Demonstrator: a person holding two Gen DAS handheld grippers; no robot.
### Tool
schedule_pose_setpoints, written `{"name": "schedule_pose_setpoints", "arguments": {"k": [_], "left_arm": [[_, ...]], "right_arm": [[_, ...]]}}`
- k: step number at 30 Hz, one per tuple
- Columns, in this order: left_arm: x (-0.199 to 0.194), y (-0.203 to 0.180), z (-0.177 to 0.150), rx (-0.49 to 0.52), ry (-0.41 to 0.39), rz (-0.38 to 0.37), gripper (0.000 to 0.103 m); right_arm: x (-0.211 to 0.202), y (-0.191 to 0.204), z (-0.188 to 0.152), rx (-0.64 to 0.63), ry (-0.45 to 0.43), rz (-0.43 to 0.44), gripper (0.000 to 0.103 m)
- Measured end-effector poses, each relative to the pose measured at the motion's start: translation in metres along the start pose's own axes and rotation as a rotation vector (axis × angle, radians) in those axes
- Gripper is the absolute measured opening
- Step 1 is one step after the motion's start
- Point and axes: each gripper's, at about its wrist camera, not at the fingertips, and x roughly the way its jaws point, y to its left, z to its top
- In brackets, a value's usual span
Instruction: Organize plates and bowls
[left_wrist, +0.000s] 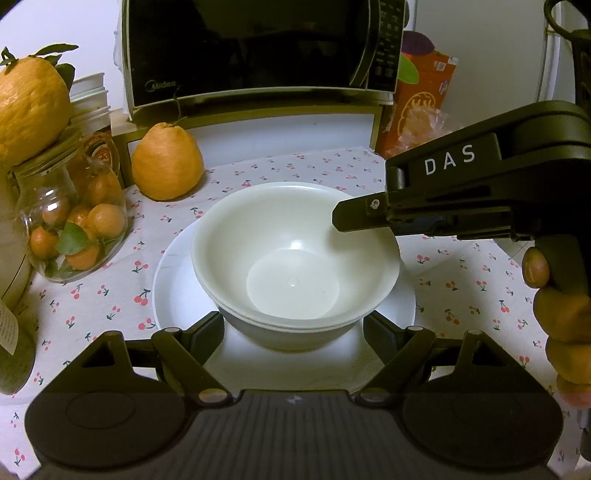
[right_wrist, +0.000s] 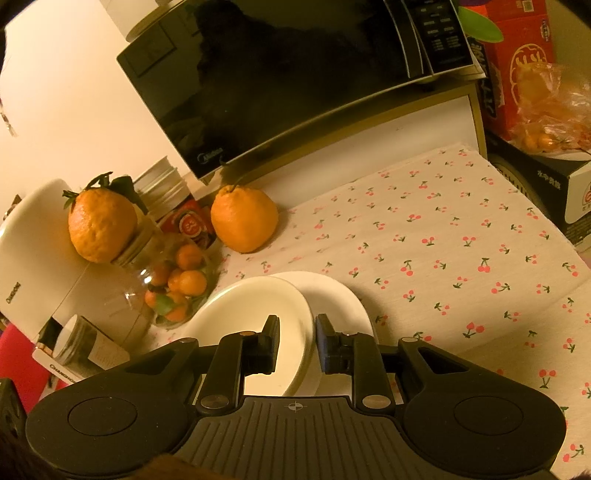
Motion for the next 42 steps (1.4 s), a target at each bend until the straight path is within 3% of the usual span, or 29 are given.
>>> {"name": "schedule_pose_setpoints", "arguments": {"k": [3,5,10,19,30,42], "left_arm": [[0.001,0.0,0.001,0.0,0.008,0.003,0.081],[0.001,0.0,0.002,-0.009,0.013,0.0,0.087],[-0.001,-0.001,0.002,-0.015,0.018,0.011,0.093],[-0.019,-0.003,-0.001,-0.041,0.018,0.034,0.098],[-0.051,-0.004,-0.008,-0.104,0.039,0.101,0.099],[-0.092,-0.01,-0.017,-0.195,0.082,0.251,0.102]], "right_arm": [[-0.001,-0.001,0.001,0.007,0.006,0.003,0.023],[-0.001,-0.003,0.001,0.016,0.018,0.006,0.025],[-0.004,-0.004,0.002,0.027,0.01,-0.003,0.048],[-0.022,-0.014,0.006,0.034,-0.012,-0.06,0.065],[-0.062,-0.017,-0.001,0.006,0.016,-0.151,0.074],[-0.099,0.014,-0.026,-0.104,0.14,-0.21,0.082]]}}
